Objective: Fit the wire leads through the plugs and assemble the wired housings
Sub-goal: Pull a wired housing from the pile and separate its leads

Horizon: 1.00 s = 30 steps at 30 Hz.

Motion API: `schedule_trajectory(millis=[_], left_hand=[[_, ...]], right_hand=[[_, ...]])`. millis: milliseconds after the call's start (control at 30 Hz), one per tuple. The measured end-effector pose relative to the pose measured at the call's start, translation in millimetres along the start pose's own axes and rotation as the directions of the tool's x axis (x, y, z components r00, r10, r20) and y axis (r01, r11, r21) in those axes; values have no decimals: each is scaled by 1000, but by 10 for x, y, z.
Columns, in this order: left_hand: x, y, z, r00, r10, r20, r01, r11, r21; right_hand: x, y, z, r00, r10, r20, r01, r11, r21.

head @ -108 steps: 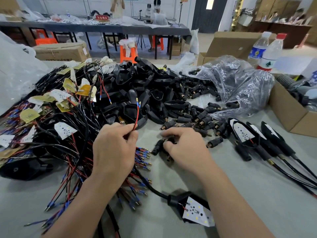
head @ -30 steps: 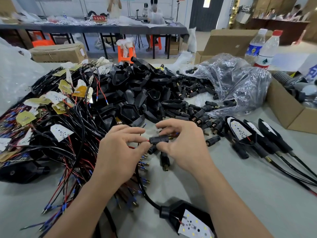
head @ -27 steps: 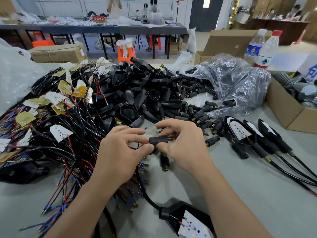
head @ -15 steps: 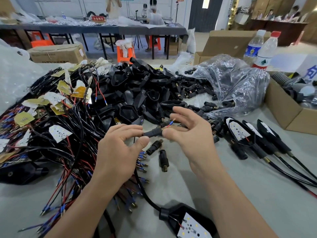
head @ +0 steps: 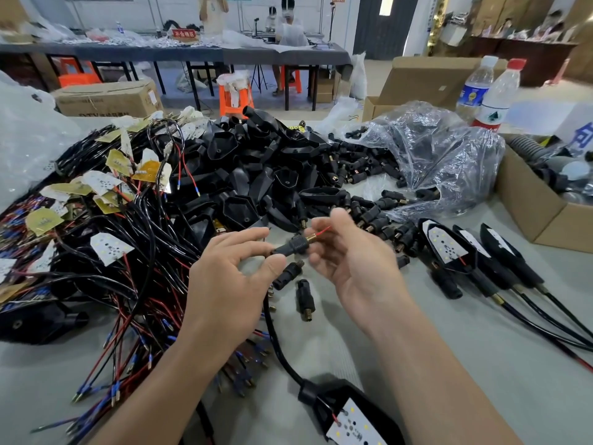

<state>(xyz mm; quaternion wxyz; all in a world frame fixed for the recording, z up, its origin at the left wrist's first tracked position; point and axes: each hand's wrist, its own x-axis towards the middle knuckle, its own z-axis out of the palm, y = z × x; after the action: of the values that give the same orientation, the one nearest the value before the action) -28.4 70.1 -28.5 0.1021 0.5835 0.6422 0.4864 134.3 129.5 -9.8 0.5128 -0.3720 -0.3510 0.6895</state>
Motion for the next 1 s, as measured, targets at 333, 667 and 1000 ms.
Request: schedule_trajectory(millis=[333, 667, 1000], left_hand=[[-28, -28, 5, 996, -85, 25, 87, 993, -82], [93, -99, -30, 962, -241, 127, 272, 860, -431], [62, -70, -63, 980, -199, -15, 192, 960, -205]], right_hand=[[-19, 63, 57, 985, 5, 171, 15, 993, -115], [-47, 72, 10, 938, 56, 342, 107, 891, -441], [34, 78, 9, 999, -32, -34, 28, 993, -112]])
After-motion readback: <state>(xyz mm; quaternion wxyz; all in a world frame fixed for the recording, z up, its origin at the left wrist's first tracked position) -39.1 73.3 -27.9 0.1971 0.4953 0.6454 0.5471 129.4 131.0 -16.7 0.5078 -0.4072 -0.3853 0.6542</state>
